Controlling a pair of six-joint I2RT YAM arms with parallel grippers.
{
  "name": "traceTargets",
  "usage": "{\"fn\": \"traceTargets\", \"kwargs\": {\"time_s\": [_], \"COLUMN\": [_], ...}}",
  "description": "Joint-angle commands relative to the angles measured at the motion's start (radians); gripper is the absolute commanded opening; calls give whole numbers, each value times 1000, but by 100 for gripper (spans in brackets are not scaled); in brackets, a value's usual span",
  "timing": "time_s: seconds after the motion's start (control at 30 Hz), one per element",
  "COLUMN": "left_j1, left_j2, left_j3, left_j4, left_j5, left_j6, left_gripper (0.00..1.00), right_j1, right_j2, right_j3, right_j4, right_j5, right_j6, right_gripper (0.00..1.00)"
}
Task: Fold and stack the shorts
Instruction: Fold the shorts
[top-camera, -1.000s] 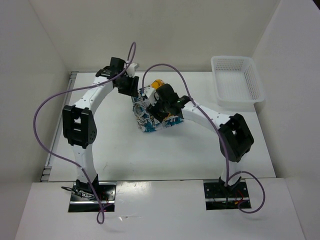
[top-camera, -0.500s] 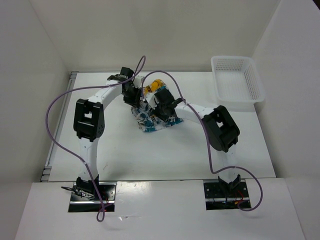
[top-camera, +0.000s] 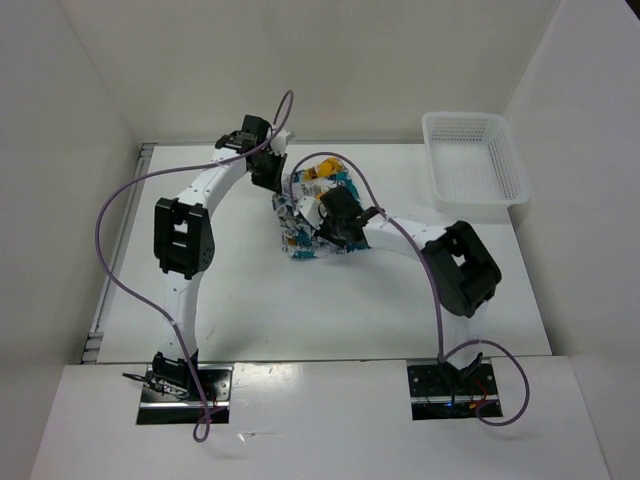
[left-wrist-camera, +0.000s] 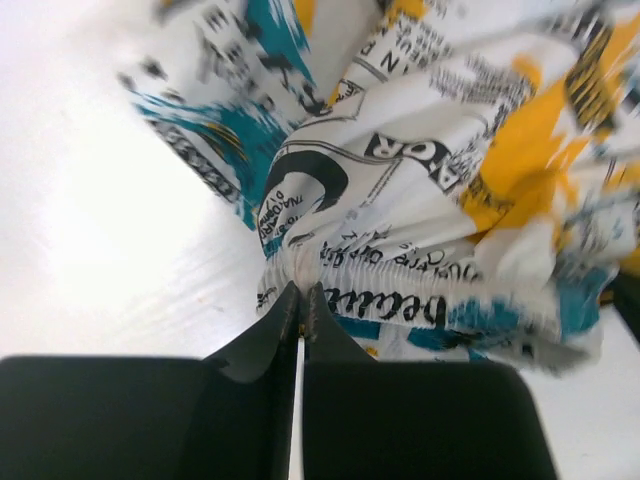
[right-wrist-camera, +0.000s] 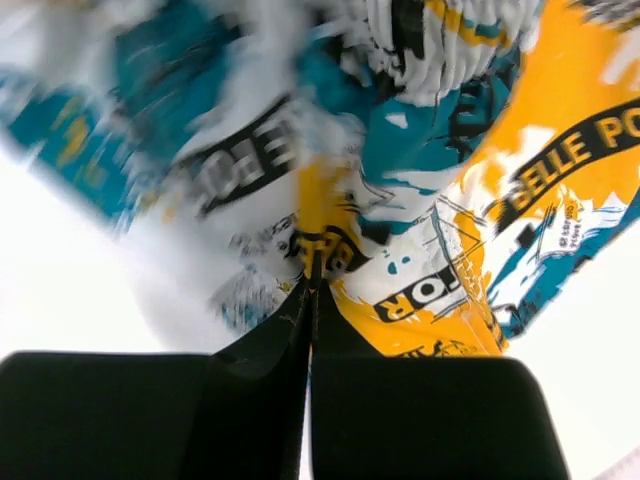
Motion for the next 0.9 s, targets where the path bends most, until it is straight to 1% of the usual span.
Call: {"fn": "traceTargets", "kwargs": {"time_s": [0.0,0.1,0.17,0.2,0.23,0.27,0.33,0.37,0.43,0.47,0.5,0.53,0.57,0.67,0.73,0.77,0.87], "left_j1": [16,16,6,5,-4,-4,-4,-4,-4,-4,-4,-13,-13,-13,-13,-13,-13], "left_j2": [-9,-9,11,26,35,54,66,66,75,75,75,75,75,75,75,75,75], "left_j3": [106,127,117,116,101,101,80,80,64,64,64,64,64,64,64,64,46], "left_j4": [39,48,48,48,48,48,58,77,87,87,87,87,87,87,87,87,87], "left_j5": [-9,40,40,40,40,40,50,50,50,50,50,50,50,50,50,50,50], "left_j6": [5,5,5,5,5,5,5,5,5,5,5,5,5,5,5,5,5], "left_gripper": [0,0,0,0,3,3,6,7,9,10,10,11,11,11,11,11,11], "right_j1": [8,8,8,8,8,8,8,8,8,8,8,8,8,8,8,8,-1], "right_j2": [-147,-207,-216,-216,-216,-216,-207,-207,-207,-217,-217,-217,-205,-100,-50,0,107], "right_j3": [-104,-180,-191,-191,-178,-169,-128,-108,-47,-28,-11,15,26,101,150,167,266], "right_j4": [16,39,39,39,39,39,24,9,-12,-12,-12,5,25,94,133,145,134], "right_j5": [-20,-38,-58,-58,-69,-80,-95,-116,-153,-207,-233,-259,-276,-256,-233,-233,-195], "right_j6": [-48,-69,-80,-80,-80,-80,-71,-57,-36,-5,15,38,104,228,228,228,239], "right_gripper": [0,0,10,13,15,26,37,44,50,54,65,69,72,72,73,76,77]}}
